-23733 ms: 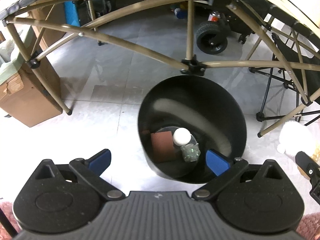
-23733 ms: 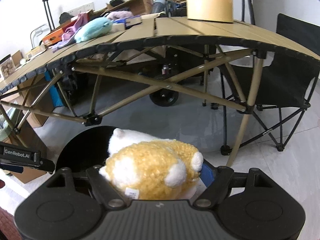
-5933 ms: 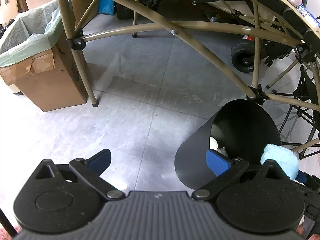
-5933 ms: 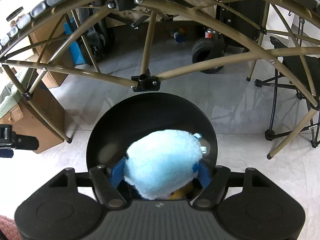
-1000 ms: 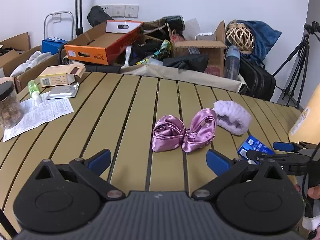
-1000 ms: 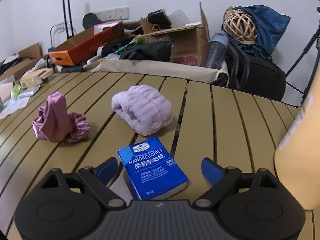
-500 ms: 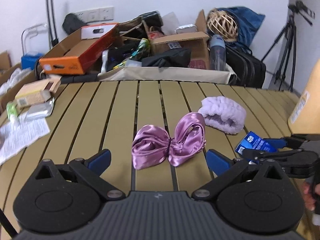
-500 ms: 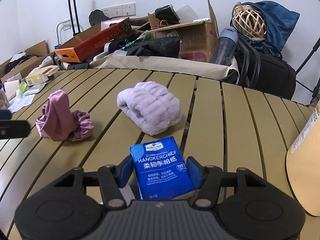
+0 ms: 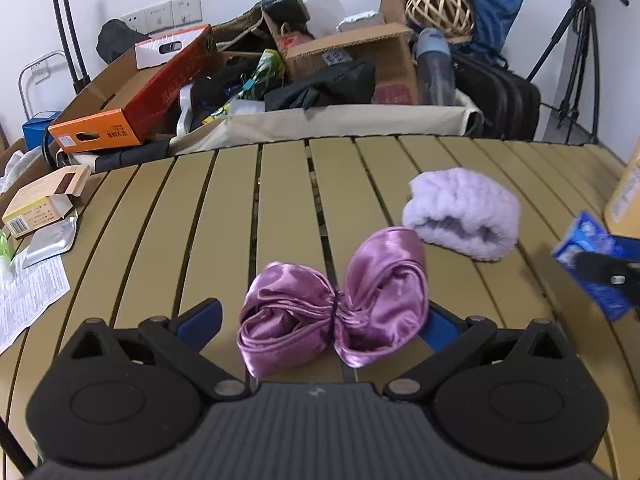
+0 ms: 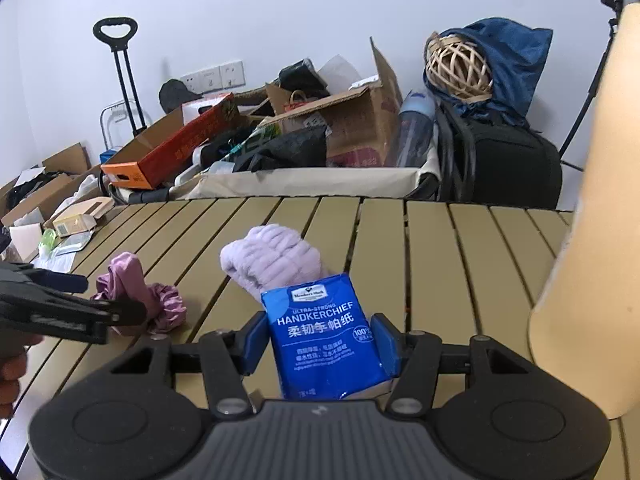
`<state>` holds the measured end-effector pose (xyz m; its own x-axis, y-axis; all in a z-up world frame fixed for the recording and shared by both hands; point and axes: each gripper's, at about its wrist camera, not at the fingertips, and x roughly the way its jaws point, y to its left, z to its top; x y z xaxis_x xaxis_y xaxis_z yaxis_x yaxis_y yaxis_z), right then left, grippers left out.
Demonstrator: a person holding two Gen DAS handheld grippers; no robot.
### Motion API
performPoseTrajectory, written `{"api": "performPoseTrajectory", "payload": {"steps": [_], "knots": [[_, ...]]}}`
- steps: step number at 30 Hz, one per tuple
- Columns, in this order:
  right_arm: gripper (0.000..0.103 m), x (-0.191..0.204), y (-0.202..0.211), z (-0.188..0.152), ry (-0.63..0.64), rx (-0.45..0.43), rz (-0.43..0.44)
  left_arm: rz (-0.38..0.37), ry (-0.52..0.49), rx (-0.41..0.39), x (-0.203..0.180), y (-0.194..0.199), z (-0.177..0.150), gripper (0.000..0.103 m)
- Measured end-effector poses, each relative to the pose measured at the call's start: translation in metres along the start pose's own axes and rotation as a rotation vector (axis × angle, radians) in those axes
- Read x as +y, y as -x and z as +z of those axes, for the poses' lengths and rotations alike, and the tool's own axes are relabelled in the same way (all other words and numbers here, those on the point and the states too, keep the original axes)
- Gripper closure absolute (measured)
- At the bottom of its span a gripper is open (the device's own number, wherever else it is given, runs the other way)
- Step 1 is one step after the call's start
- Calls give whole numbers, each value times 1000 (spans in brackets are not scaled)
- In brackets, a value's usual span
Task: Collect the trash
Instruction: 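Grasp the pink satin bow scrunchie with the left tool while the right tool holds the box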
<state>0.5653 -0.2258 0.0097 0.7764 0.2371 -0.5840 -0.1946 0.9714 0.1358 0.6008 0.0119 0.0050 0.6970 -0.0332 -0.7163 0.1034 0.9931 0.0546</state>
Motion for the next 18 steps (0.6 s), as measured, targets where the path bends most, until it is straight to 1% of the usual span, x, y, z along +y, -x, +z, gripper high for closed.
{"api": "performPoseTrajectory", "payload": {"steps": [5, 11, 14, 18], "knots": [[48, -9, 8, -1, -9, -18, -16, 2, 10, 21, 0, -11, 0, 0], [48, -17, 10, -5, -23, -17, -26, 10, 24, 32, 1, -15, -2, 0], [48, -21, 9, -9, -38, -12, -25, 3, 27, 37, 2, -18, -2, 3], [48, -26, 8, -14, -72, -9, -11, -17, 30, 26, 2, -16, -4, 11]]}}
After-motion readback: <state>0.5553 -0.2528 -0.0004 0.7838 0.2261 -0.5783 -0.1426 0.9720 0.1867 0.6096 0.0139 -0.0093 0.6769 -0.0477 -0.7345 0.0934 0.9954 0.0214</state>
